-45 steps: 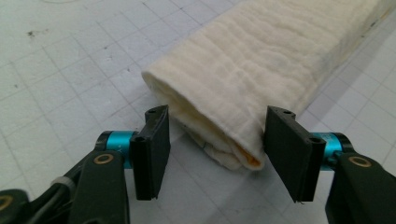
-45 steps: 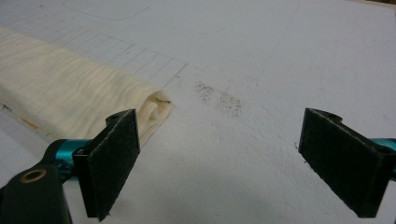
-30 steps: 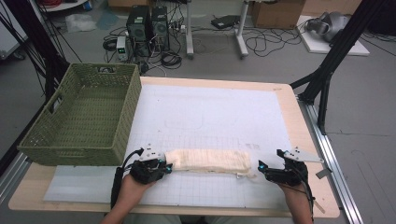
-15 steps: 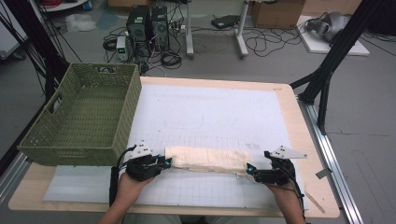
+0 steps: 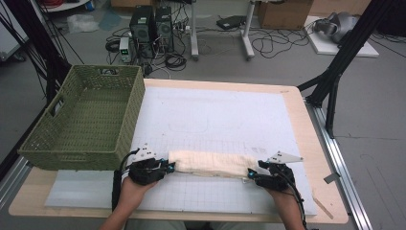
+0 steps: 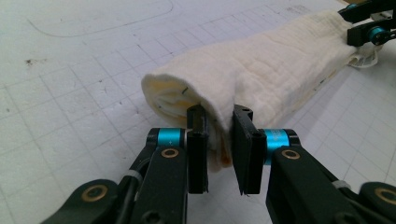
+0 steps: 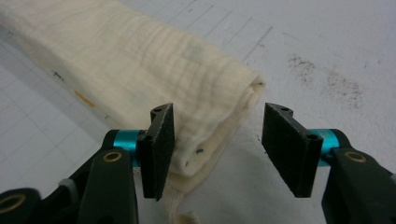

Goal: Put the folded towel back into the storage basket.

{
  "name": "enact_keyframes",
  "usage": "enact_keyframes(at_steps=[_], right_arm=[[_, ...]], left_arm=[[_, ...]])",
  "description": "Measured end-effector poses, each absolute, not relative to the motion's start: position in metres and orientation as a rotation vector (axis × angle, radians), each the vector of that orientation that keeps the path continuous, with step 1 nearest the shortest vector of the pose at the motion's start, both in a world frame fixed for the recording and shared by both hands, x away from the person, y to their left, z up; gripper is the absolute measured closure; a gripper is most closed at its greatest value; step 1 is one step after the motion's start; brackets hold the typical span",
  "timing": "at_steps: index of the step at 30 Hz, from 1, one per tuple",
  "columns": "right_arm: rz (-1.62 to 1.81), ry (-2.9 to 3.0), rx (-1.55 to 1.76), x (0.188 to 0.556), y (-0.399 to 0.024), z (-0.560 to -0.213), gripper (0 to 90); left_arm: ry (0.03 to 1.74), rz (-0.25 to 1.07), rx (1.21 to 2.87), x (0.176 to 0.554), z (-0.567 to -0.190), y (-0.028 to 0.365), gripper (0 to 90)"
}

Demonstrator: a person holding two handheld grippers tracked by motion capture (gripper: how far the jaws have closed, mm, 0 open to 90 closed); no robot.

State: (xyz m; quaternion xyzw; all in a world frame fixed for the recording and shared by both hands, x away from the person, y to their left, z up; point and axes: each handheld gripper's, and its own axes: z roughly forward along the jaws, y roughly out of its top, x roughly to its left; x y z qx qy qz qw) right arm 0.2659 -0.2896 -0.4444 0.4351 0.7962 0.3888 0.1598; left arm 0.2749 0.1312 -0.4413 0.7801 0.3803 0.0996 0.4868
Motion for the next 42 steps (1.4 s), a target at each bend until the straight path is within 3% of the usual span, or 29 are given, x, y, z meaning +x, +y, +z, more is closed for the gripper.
enact_keyframes(at_steps=[14, 20, 30, 42], right_arm=[[1.132, 2.323, 1.225, 0.256, -0.282, -0.449, 55.6], [1.13, 2.346, 1.169, 0.254, -0.276, -0.447, 73.5], [1.145, 2.342, 1.201, 0.256, -0.275, -0.445, 79.2], [1.215, 2.253, 1.227, 0.256, -0.287, -0.431, 79.8]], left_arm=[[0.938, 0.248, 1.901, 0.277, -0.443, 0.133, 76.4], [0.938, 0.254, 1.909, 0.278, -0.443, 0.133, 76.4], [0.938, 0.254, 1.899, 0.279, -0.443, 0.134, 76.5], [0.9, 0.27, 1.879, 0.275, -0.437, 0.131, 77.0]])
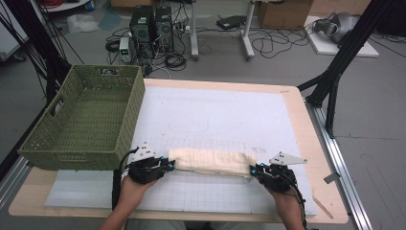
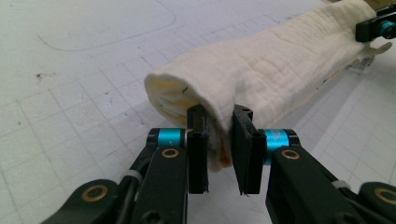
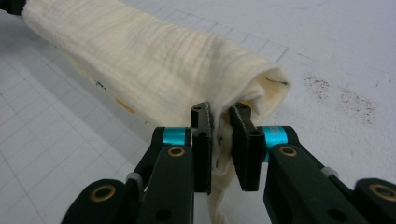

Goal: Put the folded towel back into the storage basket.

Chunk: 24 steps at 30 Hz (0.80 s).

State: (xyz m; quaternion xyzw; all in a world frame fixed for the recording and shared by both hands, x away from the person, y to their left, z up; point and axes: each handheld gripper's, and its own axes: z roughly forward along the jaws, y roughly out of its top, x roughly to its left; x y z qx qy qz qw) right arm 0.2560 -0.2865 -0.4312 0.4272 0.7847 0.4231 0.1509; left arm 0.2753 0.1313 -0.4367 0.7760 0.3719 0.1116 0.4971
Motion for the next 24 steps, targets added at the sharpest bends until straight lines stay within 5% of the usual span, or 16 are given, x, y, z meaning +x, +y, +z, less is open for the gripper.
enact_keyframes(at_steps=[24], right_arm=[[1.301, 2.143, 1.115, 0.262, -0.292, -0.396, 79.7]], left_arm=[[0.78, 0.356, 1.763, 0.268, -0.393, 0.138, 77.5]])
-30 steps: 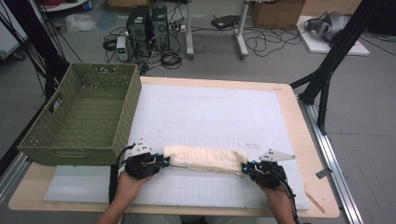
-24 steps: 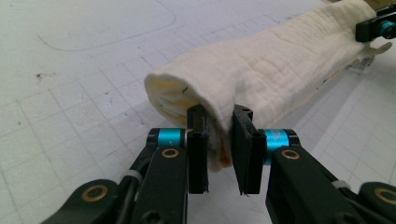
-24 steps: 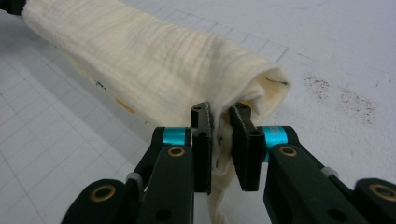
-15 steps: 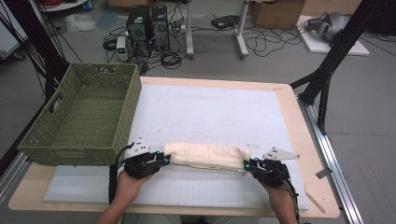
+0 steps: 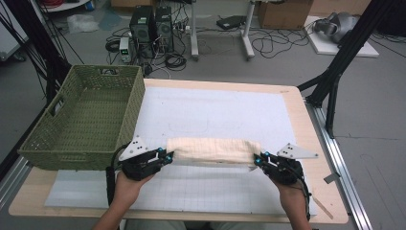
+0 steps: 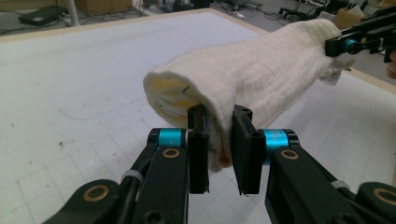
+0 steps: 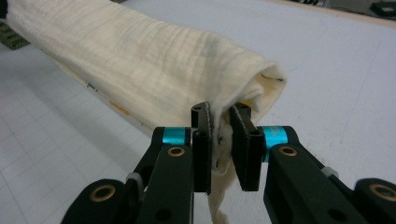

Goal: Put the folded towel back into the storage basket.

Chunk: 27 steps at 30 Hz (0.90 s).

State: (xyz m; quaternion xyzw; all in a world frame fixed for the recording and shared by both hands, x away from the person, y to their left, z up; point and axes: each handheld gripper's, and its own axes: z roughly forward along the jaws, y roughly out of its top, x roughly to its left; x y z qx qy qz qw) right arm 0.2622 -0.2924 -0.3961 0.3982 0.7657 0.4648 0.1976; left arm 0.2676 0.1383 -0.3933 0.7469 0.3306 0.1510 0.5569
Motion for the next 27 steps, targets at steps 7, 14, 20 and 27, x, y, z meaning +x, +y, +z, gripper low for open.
enact_keyframes(at_steps=[7, 14, 20, 27], right_arm=[[1.328, 2.101, 1.068, 0.277, -0.286, -0.374, 79.7], [1.337, 2.086, 1.026, 0.296, -0.271, -0.353, 79.8], [1.348, 2.087, 0.991, 0.309, -0.255, -0.342, 79.8], [1.348, 2.101, 0.948, 0.321, -0.235, -0.334, 79.7]], left_arm=[[0.754, 0.402, 1.726, 0.266, -0.37, 0.146, 77.5], [0.74, 0.453, 1.709, 0.264, -0.35, 0.158, 77.7], [0.749, 0.484, 1.686, 0.261, -0.341, 0.172, 77.7], [0.768, 0.52, 1.667, 0.259, -0.334, 0.189, 77.7]])
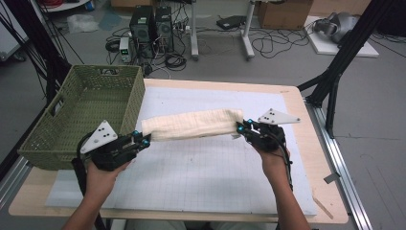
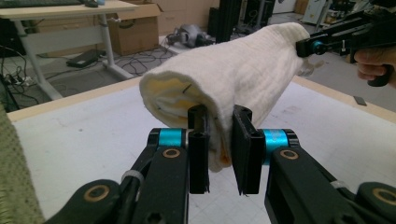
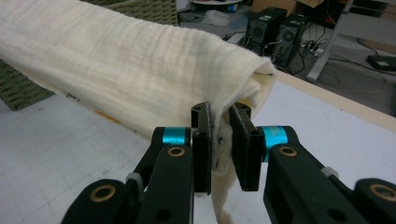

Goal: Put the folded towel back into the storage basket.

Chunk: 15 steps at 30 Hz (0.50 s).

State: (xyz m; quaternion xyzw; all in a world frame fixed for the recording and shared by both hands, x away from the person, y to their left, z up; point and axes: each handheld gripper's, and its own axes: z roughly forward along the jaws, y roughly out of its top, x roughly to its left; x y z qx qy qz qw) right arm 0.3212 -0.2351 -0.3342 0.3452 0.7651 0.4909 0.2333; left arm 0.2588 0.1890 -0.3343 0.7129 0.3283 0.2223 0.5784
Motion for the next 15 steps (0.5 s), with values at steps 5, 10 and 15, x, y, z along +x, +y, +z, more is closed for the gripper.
enact_keyframes(at_steps=[5, 10, 15], right_arm=[[1.348, 2.117, 0.916, 0.333, -0.218, -0.328, 79.8], [1.353, 2.132, 0.887, 0.343, -0.2, -0.321, 79.8], [1.357, 2.148, 0.855, 0.355, -0.18, -0.313, 79.7]], left_arm=[[0.783, 0.546, 1.654, 0.256, -0.331, 0.203, 77.7], [0.794, 0.569, 1.641, 0.253, -0.327, 0.217, 77.8], [0.807, 0.596, 1.63, 0.248, -0.323, 0.232, 77.7]])
